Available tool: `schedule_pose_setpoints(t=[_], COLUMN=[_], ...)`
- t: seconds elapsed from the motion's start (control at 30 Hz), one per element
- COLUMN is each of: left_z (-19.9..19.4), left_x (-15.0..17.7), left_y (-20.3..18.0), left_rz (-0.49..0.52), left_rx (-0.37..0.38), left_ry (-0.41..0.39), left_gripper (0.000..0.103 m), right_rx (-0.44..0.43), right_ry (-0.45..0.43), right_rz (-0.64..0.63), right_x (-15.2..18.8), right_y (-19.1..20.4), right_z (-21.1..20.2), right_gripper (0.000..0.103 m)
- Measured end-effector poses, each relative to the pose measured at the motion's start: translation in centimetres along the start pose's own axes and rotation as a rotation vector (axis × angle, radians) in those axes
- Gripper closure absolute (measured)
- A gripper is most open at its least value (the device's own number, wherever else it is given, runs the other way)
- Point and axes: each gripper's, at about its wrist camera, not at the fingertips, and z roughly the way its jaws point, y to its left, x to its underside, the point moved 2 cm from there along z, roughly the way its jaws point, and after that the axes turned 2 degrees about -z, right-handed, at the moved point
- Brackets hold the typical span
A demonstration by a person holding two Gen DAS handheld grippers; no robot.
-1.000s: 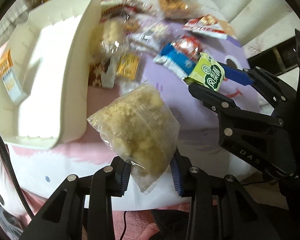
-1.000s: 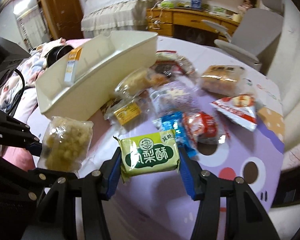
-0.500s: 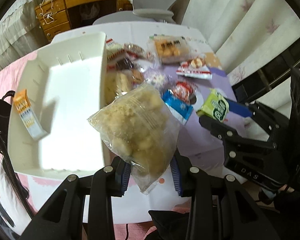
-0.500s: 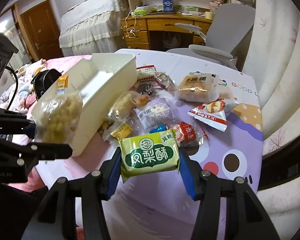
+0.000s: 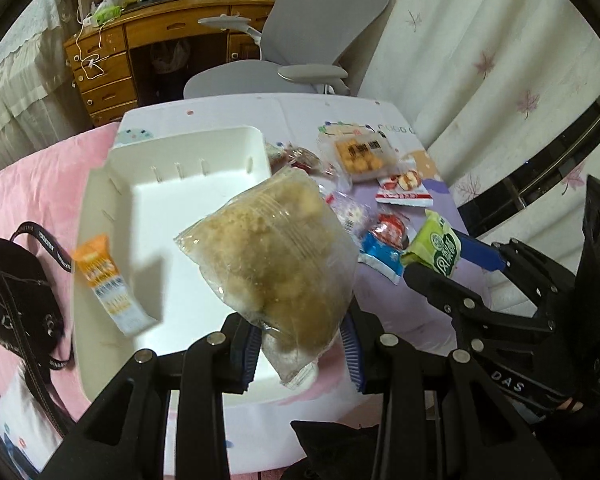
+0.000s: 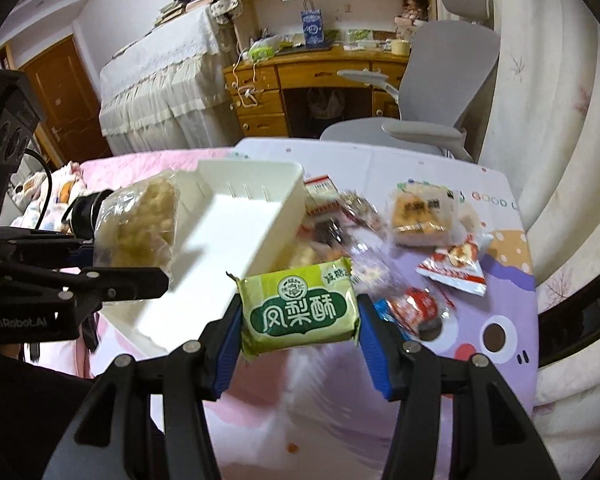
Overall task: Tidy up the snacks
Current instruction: 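Carry both snacks over the white tray and open both grippers to drop them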
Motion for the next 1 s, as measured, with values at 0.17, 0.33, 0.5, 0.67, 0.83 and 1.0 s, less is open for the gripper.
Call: schedule_pose_setpoints(t=[0.17, 0.33, 0.5, 0.67, 0.83, 1.0], left_z=[-1.1, -1.6, -2.1, -2.7, -3.0, -3.2], left_x=[-1.1, -1.5, -1.1, -0.3, 0.3, 0.7], left_y=[3.4, 7.0, 10.4, 13.1, 15.1, 15.5], left_rz=[0.030, 0.065, 0.083, 0.093, 0.078, 0.091], left_rx=[0.021, 0.036, 0.052, 0.057, 0.053, 0.040], left_ry=[-0.015, -0.013, -0.016, -0.014, -0.010, -0.015], left_gripper=[0.069, 0.069, 0.069, 0.069, 0.063, 0.037], right_rx=[0.016, 0.036, 0.041, 0.034, 0.038, 0.050], right_ry=[-0.049, -0.086, -0.099, -0.093, -0.088, -0.061], right_rz=[0.035, 0.069, 0.085, 0.064, 0.030, 0.036], right_x=[-1.2, -1.6, -1.5, -1.4, -1.7, -1.6], right_y=[3.7, 7.0, 10.4, 13.3, 15.4, 16.1], right_z=[0.1, 0.5, 1.3, 2.0, 2.6, 3.4], right_gripper=[0.049, 0.048, 0.048, 0.048, 0.046, 0.038])
